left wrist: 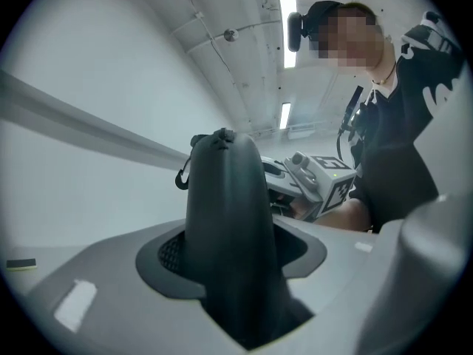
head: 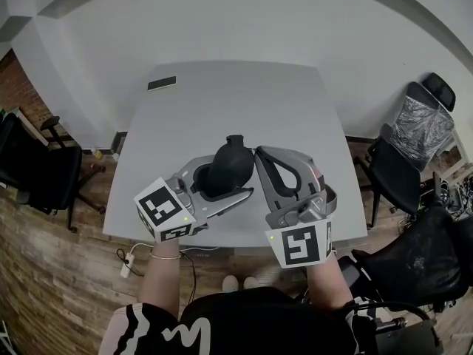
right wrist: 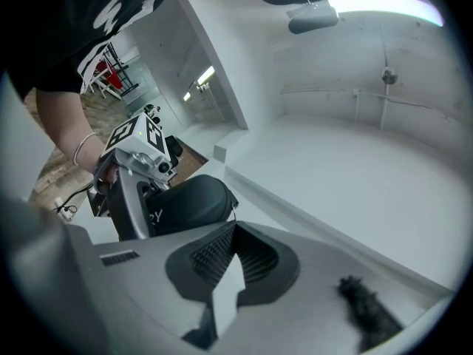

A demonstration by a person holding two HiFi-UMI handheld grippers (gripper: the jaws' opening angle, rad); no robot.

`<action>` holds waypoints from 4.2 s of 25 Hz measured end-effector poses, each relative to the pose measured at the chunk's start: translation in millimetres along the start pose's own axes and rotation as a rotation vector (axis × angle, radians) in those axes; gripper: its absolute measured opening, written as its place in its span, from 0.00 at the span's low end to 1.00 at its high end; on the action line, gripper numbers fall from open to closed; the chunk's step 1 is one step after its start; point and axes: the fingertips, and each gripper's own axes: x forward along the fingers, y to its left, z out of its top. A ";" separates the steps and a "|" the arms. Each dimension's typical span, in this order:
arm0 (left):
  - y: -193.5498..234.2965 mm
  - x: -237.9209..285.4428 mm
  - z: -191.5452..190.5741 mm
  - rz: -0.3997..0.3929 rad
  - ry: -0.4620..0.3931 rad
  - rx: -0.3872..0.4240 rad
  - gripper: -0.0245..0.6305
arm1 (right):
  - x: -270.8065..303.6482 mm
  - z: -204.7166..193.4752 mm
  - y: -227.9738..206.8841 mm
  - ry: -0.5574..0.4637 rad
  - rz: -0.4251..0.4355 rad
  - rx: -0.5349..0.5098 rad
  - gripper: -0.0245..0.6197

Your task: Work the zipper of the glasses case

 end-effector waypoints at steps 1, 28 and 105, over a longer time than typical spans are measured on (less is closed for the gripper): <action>-0.3 0.1 1.2 -0.006 -0.005 -0.003 0.44 | 0.0 -0.6 -0.2 -0.004 0.000 0.014 0.05; 4.8 -11.2 59.9 -0.025 -0.275 -0.114 0.44 | -1.7 -16.1 39.5 -0.018 0.037 0.259 0.05; 29.2 -55.9 30.5 0.722 -0.256 0.017 0.44 | -22.1 -50.6 22.5 0.050 -0.081 0.560 0.05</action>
